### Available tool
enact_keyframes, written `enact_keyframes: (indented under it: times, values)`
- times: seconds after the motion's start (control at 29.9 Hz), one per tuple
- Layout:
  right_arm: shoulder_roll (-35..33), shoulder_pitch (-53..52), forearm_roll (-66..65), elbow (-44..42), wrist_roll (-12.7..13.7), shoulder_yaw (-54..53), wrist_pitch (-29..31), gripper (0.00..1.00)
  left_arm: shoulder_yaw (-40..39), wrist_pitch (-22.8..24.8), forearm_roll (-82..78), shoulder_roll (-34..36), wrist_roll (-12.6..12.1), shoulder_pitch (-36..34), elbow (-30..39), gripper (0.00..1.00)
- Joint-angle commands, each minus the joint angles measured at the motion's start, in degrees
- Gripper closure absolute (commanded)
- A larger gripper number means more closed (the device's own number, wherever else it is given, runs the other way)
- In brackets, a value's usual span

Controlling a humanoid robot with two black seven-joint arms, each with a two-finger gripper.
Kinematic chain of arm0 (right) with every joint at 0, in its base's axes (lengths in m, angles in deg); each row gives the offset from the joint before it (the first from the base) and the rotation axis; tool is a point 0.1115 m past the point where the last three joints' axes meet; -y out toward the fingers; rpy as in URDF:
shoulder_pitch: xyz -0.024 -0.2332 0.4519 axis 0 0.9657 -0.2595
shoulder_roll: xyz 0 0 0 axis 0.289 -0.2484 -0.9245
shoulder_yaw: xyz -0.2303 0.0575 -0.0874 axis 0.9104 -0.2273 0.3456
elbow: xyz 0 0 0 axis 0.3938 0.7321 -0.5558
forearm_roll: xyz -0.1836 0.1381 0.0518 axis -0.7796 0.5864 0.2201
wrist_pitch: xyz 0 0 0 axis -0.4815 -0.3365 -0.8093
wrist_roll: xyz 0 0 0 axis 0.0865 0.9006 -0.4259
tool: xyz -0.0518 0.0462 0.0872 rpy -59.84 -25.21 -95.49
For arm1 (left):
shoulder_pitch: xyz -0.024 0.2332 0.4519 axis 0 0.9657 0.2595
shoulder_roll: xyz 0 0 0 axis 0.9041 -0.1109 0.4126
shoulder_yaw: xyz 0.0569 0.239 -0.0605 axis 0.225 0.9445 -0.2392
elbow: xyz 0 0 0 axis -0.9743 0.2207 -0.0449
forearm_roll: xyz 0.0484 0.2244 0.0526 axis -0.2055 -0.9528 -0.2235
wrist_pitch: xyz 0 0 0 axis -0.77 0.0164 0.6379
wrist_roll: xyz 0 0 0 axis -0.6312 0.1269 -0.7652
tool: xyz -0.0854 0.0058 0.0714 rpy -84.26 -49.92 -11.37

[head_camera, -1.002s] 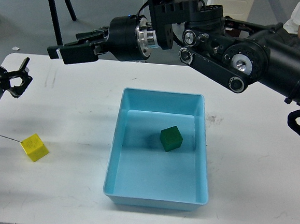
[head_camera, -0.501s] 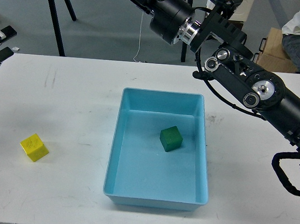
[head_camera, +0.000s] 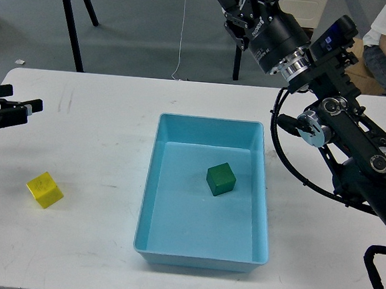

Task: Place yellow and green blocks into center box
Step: 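Withdraw the right gripper up and back to its side, then lower the left gripper onto the yellow cube and close it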

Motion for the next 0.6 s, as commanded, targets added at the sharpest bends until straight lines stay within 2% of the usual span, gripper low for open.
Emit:
enact_keyframes:
  times: [0.0, 0.13, 0.33, 0.57]
  values:
    - [-2.72, 6.66, 0.07, 5.15, 0.03, -3.47, -0.77, 0.01, 0.62, 0.3, -6.78, 0.22, -0.03, -0.71, 1.65, 0.0]
    - [-3.87, 15.1, 0.15, 9.46, 0.11, -8.65, -2.27, 0.01, 2.98, 1.96, -11.09, 0.31, -0.03, -1.68, 4.02, 0.0]
    - [-3.87, 26.8, 2.7, 14.03, 0.64, -15.16, -2.44, 0.01, 10.8, 11.71, -12.18, 0.05, -0.03, -5.8, 5.96, 0.01]
    - [-3.87, 37.52, 3.49, 19.13, 0.47, -17.72, -3.14, 0.01, 20.56, 12.3, -12.18, -0.48, -0.03, -12.75, 5.7, 0.0]
